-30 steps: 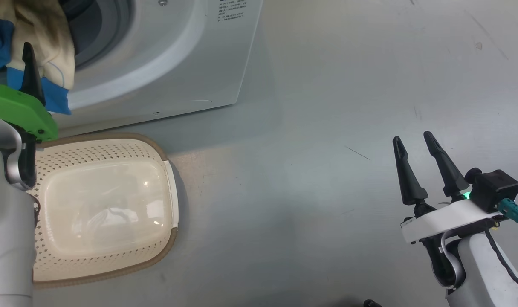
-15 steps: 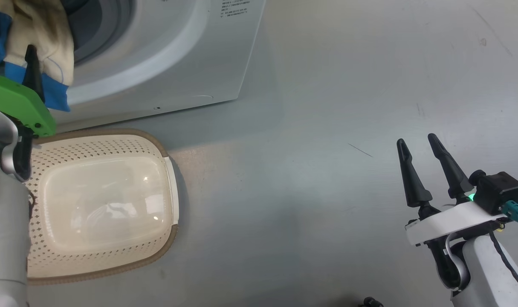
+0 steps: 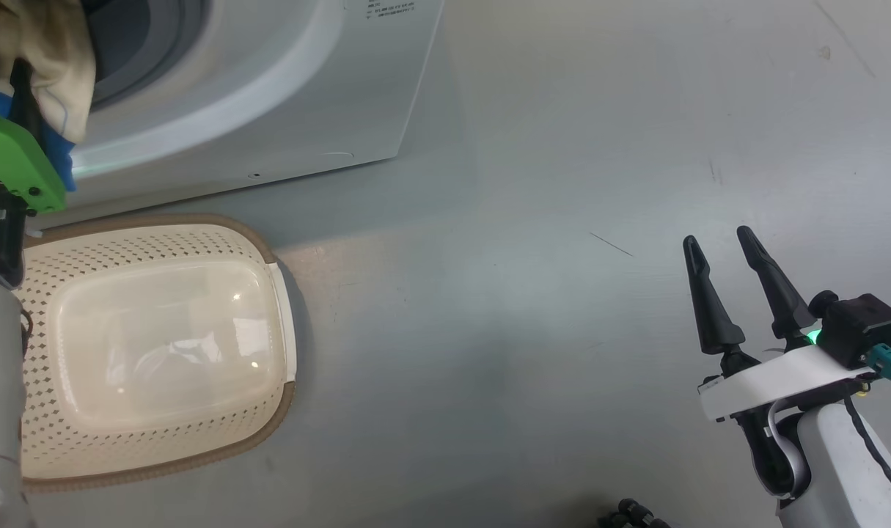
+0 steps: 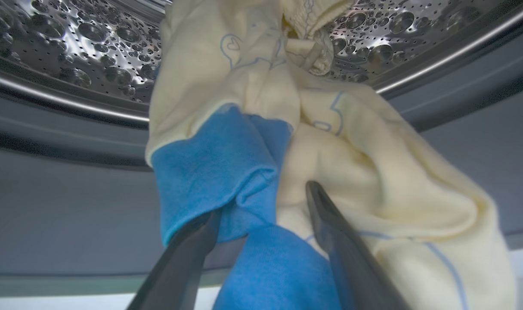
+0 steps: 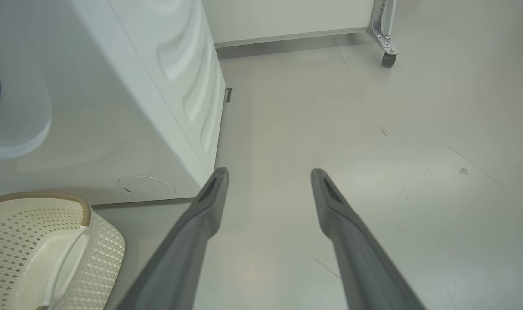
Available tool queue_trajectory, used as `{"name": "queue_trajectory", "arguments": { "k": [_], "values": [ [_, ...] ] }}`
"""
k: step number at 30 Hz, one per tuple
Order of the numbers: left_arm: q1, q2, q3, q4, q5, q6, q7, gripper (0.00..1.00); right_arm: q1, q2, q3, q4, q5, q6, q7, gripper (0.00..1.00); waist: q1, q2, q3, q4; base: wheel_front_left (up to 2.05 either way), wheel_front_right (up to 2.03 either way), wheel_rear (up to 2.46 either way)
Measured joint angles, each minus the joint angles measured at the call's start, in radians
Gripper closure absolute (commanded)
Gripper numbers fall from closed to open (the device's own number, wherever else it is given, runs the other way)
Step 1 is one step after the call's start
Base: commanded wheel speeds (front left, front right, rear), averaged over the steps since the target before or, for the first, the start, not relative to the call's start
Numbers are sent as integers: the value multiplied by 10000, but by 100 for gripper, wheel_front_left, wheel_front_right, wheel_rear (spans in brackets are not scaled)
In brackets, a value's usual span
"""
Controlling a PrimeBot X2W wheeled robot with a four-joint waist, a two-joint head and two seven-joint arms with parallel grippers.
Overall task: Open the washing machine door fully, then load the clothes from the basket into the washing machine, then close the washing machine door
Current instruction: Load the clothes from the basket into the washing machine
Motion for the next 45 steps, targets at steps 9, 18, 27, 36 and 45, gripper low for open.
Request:
{"name": "queue_trajectory", "arguments": {
  "k": [9, 18, 27, 36, 45],
  "values": [
    [-453, 69, -393, 399, 387, -96, -25, 100, 7, -8, -50, -63, 0, 0, 0, 0, 0, 0, 159, -47, 0, 0, 0],
    [-611, -48, -293, 564, 418, -44, -669, 100, 6, 31, -79, -75, 0, 0, 0, 0, 0, 0, 244, -27, 0, 0, 0],
    [-1310, -186, 280, 188, 226, 579, -2167, 100, -2, 35, -59, -73, 0, 0, 0, 0, 0, 0, 232, 51, 0, 0, 0],
    [-1671, 180, 792, 439, 173, 1066, -3348, 100, 9, 82, 372, 10, -2, 0, 0, 0, 0, 0, 169, -215, 0, 0, 0],
    [-2708, 232, 1235, 652, -232, 1108, -3465, 100, 55, 104, 683, 29, 21, 0, 0, 0, 0, 0, 301, -710, 0, 0, 0]
  ]
}}
